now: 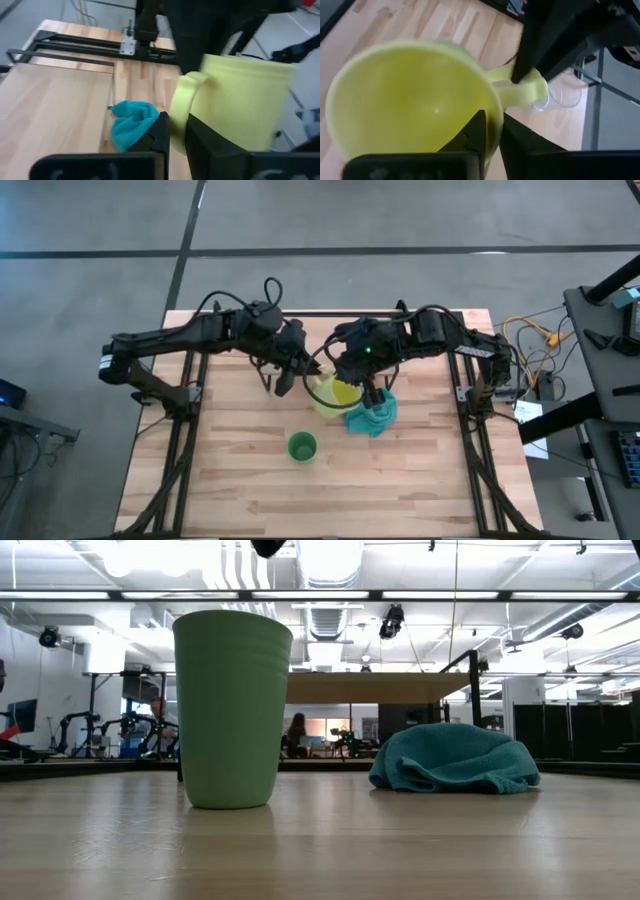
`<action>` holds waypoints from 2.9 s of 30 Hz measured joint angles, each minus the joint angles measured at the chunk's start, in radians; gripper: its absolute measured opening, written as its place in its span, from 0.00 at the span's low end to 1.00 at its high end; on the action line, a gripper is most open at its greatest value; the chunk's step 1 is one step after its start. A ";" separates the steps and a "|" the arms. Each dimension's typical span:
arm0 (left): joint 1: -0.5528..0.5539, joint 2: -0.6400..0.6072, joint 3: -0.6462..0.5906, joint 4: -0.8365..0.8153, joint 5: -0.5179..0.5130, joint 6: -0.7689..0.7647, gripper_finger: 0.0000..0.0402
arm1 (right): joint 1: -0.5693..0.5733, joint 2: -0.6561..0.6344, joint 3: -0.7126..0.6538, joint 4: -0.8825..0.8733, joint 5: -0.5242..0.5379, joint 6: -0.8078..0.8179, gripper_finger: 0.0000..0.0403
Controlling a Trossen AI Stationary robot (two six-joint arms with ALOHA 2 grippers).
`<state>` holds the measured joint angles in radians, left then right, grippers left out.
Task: Stack small to large cups/mugs on shelf
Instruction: Put the yellow cup on the shelf
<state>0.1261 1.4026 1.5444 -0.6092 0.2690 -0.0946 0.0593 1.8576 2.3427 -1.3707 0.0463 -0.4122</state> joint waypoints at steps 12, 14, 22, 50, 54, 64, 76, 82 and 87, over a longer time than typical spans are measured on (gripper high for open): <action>0.008 -0.001 0.005 -0.002 -0.008 -0.001 0.01 | -0.003 0.001 0.003 0.040 0.026 0.020 0.27; 0.008 -0.001 0.003 -0.004 -0.019 0.000 0.01 | -0.003 0.002 0.003 0.029 0.030 0.019 0.27; 0.007 -0.001 0.003 -0.002 -0.043 0.004 0.01 | -0.005 -0.002 0.003 0.016 0.056 0.028 0.24; 0.044 0.103 0.002 0.087 -0.309 0.033 0.01 | -0.092 0.018 -0.025 -0.067 0.269 0.092 0.24; 0.062 0.113 0.001 0.088 -0.329 0.032 0.01 | -0.119 0.019 -0.042 -0.064 0.270 0.098 0.24; 0.106 0.137 -0.022 0.086 -0.376 0.033 0.01 | -0.170 0.019 -0.123 -0.062 0.281 0.090 0.24; 0.141 0.163 -0.090 0.176 -0.378 0.034 0.01 | -0.242 0.019 -0.177 0.006 0.279 0.097 0.24; 0.153 0.162 -0.092 0.182 -0.381 0.054 0.01 | -0.249 0.018 -0.195 0.012 0.274 0.091 0.23; 0.175 0.162 -0.092 0.181 -0.381 0.060 0.01 | -0.249 0.018 -0.194 -0.011 0.272 0.096 0.21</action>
<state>0.3012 1.5649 1.4521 -0.4281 -0.1121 -0.0349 -0.1898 1.8757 2.1487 -1.3816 0.3187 -0.3163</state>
